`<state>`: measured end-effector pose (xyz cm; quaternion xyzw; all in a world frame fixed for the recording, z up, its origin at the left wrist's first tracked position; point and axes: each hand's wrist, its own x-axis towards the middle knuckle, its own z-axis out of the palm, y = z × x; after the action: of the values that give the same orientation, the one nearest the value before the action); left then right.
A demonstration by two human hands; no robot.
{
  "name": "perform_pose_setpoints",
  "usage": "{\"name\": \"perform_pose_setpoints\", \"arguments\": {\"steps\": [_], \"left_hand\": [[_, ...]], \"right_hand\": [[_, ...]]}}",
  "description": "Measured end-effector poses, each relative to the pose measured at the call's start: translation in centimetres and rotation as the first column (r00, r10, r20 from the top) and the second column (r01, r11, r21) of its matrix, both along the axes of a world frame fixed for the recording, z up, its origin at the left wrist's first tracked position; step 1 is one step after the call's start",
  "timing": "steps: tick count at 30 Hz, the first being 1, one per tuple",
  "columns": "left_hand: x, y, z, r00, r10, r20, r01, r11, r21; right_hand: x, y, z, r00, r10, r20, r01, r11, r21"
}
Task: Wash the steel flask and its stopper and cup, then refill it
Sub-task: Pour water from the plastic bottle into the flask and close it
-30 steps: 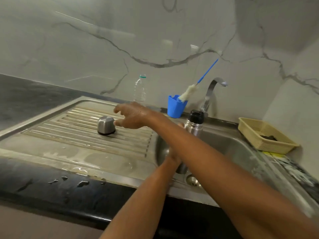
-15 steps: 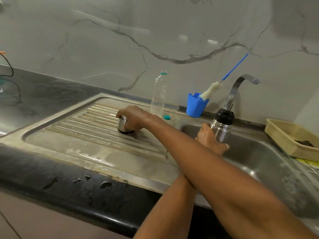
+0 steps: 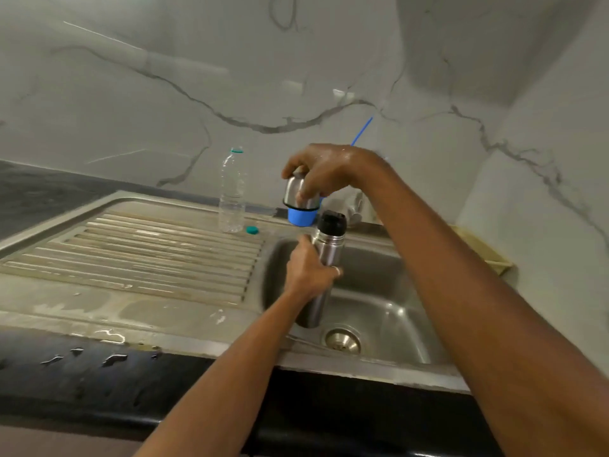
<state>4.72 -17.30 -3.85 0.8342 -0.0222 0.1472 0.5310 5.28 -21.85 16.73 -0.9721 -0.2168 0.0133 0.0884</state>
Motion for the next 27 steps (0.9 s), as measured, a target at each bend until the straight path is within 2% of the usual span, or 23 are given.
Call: {"name": "perform_pose_setpoints", "arguments": {"steps": [6, 16, 23, 27], "left_hand": [[-0.2, -0.4, -0.1, 0.999, -0.042, 0.03, 0.043, 0.999, -0.002], [0.1, -0.4, -0.3, 0.997, -0.06, 0.056, 0.06, 0.998, 0.009], [0.4, -0.5, -0.5, 0.995, -0.075, 0.059, 0.076, 0.997, -0.011], [0.4, -0.5, -0.5, 0.995, -0.081, 0.066, 0.081, 0.997, -0.007]], "right_hand": [[0.3, -5.9, -0.9, 0.994, -0.091, -0.058, 0.091, 0.996, 0.004], [1.4, -6.9, -2.5, 0.983, -0.039, -0.18, 0.05, 0.997, 0.058], [1.4, -6.7, -3.3, 0.981, -0.053, -0.187, 0.063, 0.997, 0.049], [1.4, -6.4, -3.4, 0.988, -0.098, -0.121, 0.097, 0.995, -0.019]]}}
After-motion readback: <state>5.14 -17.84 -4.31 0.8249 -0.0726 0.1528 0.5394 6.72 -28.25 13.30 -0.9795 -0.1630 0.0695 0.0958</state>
